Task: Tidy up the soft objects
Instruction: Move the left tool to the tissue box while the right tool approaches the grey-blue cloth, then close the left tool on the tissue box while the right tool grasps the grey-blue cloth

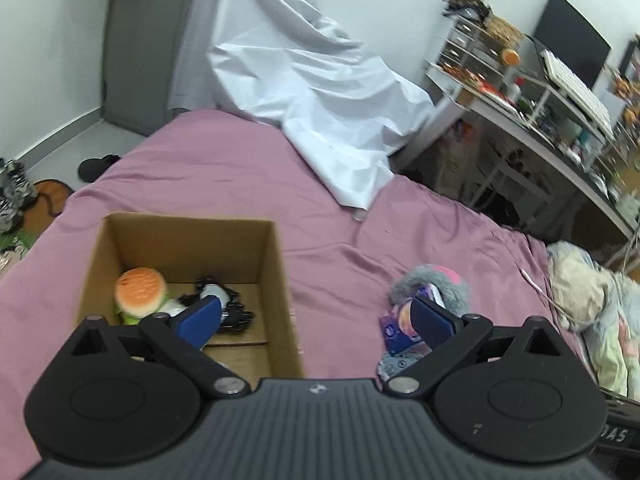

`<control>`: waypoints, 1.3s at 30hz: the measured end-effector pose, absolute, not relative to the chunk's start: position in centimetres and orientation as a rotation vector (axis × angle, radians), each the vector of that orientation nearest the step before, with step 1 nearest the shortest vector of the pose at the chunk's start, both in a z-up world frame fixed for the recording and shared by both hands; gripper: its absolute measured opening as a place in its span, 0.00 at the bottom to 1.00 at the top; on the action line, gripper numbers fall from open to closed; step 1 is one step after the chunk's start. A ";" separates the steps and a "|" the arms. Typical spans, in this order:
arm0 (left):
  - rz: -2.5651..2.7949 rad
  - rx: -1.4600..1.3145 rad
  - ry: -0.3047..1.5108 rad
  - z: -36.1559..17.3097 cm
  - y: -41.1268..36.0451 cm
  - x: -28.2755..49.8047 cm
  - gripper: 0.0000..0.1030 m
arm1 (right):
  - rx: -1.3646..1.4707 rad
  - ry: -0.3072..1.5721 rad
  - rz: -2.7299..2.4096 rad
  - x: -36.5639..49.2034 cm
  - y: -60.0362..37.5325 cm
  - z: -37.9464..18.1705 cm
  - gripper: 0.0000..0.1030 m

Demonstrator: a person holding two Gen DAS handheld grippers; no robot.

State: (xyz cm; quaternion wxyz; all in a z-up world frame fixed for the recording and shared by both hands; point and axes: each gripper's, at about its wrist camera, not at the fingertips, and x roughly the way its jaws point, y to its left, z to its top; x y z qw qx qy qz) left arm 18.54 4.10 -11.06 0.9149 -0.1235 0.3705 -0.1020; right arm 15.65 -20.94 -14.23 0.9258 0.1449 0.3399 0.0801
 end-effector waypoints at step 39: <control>-0.467 -0.164 0.953 -16.8 -7.6 25.6 0.53 | 0.668 0.906 0.141 21.3 -24.2 -23.9 0.22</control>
